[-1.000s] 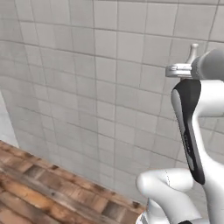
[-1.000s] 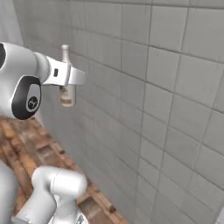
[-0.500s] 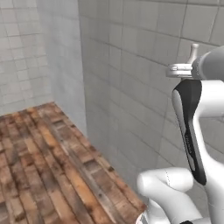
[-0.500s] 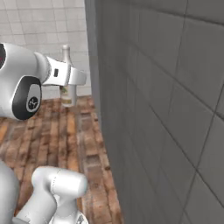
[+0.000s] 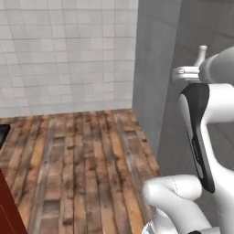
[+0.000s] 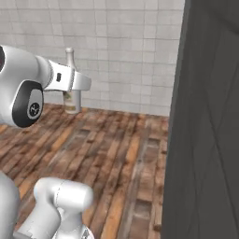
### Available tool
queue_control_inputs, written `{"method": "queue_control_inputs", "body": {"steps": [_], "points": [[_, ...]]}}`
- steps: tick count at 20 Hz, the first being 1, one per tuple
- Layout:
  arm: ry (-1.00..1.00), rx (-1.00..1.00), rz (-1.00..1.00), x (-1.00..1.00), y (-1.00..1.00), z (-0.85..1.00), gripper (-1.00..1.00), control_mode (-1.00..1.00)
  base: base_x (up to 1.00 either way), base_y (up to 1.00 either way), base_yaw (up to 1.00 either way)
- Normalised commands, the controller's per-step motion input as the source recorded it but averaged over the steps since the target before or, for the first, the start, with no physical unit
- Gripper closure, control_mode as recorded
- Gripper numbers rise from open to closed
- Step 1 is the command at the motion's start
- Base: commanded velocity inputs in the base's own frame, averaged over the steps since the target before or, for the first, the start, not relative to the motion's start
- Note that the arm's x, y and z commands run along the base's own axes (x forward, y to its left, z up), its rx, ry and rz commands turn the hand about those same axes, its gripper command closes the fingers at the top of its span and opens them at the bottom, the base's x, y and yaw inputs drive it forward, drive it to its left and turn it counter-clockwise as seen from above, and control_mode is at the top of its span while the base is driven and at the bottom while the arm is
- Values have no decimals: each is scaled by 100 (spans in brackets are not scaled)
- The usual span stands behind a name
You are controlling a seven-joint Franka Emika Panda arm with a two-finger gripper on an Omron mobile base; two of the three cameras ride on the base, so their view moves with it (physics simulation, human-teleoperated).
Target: There is a bowl on the dining counter. Grab a lemon wedge from the fridge and place it in the bowl. Then get the liquor bottle and glass cup from the cabinet and place them next to the bowl.
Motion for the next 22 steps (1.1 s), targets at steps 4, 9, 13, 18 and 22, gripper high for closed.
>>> {"method": "queue_control_inputs", "body": {"steps": [4, 9, 13, 18, 22], "points": [[0, 0, 0, 0, 0, 0, 100, 100, 100, -7, 61], [0, 0, 0, 0, 0, 0, 100, 100, 100, -17, 55], [0, 0, 0, 0, 0, 0, 100, 100, 100, -24, 54], [0, 0, 0, 0, 0, 0, 100, 100, 100, -26, 53], [0, 0, 0, 0, 0, 0, 100, 100, 100, -19, 52]]}}
